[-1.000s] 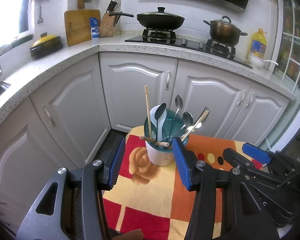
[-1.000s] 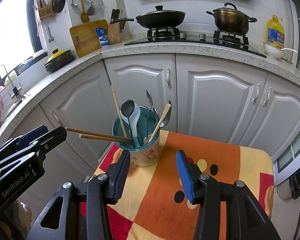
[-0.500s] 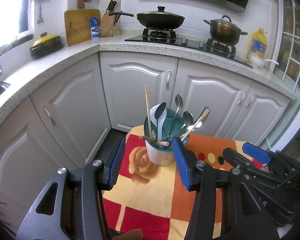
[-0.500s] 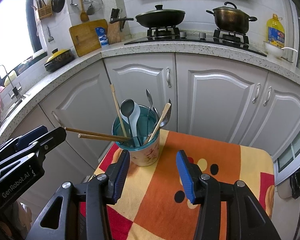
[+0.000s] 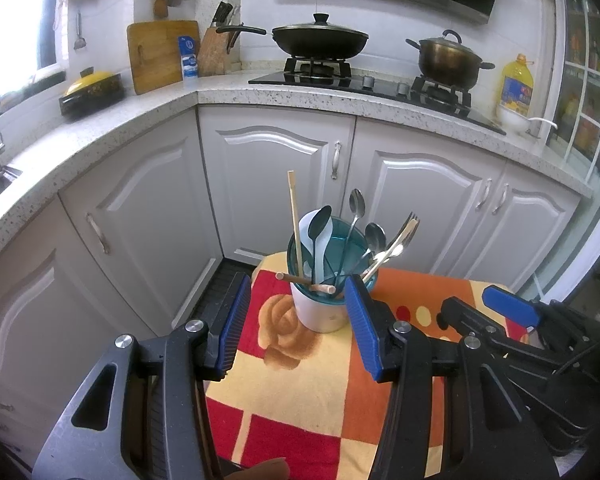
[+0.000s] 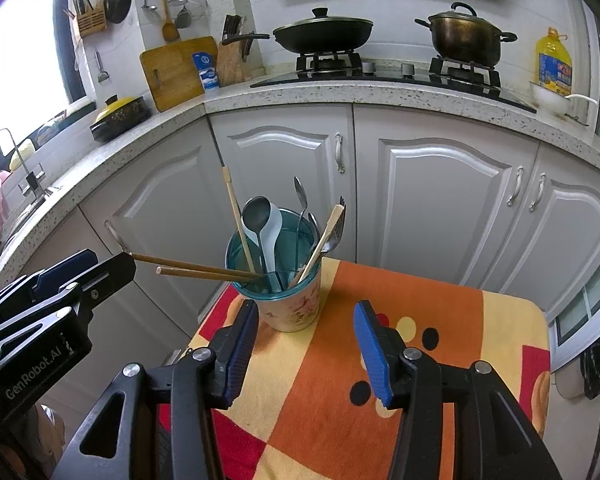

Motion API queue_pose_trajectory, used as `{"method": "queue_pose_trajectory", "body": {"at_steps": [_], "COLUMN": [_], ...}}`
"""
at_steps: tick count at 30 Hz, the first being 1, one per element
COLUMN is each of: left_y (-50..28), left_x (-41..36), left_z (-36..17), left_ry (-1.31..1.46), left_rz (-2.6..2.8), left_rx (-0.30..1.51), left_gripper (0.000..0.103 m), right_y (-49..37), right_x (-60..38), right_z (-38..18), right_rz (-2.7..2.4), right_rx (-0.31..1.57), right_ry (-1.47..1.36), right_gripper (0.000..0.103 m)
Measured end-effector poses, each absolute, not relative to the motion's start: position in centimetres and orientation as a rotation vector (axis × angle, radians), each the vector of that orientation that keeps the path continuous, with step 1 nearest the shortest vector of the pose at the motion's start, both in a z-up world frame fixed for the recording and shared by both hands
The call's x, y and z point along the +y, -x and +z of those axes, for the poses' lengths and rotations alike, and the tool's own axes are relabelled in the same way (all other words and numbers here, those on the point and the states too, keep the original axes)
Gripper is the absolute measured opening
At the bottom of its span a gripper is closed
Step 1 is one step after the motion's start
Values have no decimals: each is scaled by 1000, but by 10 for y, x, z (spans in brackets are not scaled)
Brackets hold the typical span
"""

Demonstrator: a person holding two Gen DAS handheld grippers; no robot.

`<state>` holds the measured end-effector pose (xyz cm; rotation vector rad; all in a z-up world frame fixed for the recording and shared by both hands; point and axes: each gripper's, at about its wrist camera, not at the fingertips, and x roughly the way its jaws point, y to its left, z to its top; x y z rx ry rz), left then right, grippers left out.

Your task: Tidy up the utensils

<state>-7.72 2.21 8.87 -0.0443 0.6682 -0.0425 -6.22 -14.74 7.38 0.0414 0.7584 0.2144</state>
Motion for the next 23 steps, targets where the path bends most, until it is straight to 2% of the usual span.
{"method": "queue_pose_trajectory", "body": {"at_steps": [23], "left_y": [72], "left_x": [13], "left_z": [78], "left_ry": [22], "left_rz": [-69], "left_rx": [659], "left_gripper": [48], "right_y": [57], "right_x": [-159], "right_z": [58], "right_rz": [237], "right_rx": [777], "right_ry": [-82], "right_gripper": [49]}}
